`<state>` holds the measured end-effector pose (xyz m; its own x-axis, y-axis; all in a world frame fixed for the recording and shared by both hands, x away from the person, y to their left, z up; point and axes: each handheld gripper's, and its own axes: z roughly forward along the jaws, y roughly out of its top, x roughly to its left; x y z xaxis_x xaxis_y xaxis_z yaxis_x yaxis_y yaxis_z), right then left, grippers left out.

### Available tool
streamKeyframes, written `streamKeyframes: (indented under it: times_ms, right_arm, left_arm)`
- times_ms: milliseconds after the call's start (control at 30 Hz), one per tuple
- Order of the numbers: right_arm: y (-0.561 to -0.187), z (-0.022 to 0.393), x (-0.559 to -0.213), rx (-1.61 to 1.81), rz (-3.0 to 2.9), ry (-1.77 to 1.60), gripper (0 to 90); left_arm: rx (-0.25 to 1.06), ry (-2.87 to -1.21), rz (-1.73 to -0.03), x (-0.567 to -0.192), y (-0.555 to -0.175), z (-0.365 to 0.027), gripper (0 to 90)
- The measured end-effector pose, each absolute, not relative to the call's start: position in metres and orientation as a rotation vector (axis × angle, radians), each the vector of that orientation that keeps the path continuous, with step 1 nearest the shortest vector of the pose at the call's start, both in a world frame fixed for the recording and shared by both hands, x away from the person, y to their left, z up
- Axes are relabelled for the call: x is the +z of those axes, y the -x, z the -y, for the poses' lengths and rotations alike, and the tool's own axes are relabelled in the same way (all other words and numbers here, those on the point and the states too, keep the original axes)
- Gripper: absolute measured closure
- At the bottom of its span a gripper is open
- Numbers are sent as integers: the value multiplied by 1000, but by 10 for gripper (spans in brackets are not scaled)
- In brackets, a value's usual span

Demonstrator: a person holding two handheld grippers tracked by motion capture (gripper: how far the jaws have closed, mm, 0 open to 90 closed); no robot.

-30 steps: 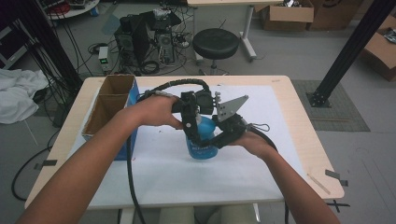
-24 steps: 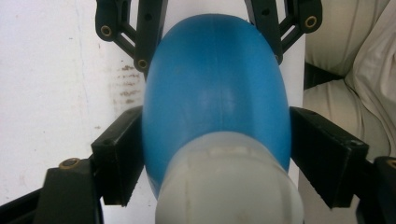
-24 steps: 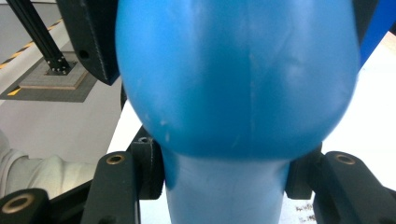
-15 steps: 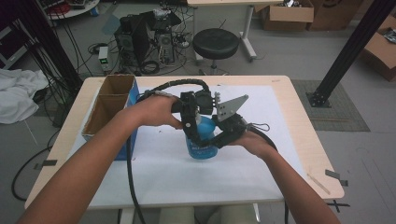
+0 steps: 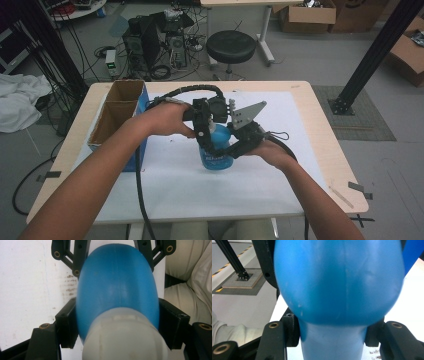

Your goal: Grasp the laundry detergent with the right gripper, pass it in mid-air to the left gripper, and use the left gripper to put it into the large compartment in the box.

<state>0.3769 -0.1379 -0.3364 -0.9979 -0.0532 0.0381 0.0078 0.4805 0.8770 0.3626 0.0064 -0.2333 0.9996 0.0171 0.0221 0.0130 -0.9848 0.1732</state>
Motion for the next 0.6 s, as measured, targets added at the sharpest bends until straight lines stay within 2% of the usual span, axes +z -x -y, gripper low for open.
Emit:
streamKeyframes:
  times_ms: [600]
  right_arm:
    - [-377,137,-337,-1570,2663,-48,447]
  left_arm:
    - [58,-2963,-4,-234,-362,-5,361]
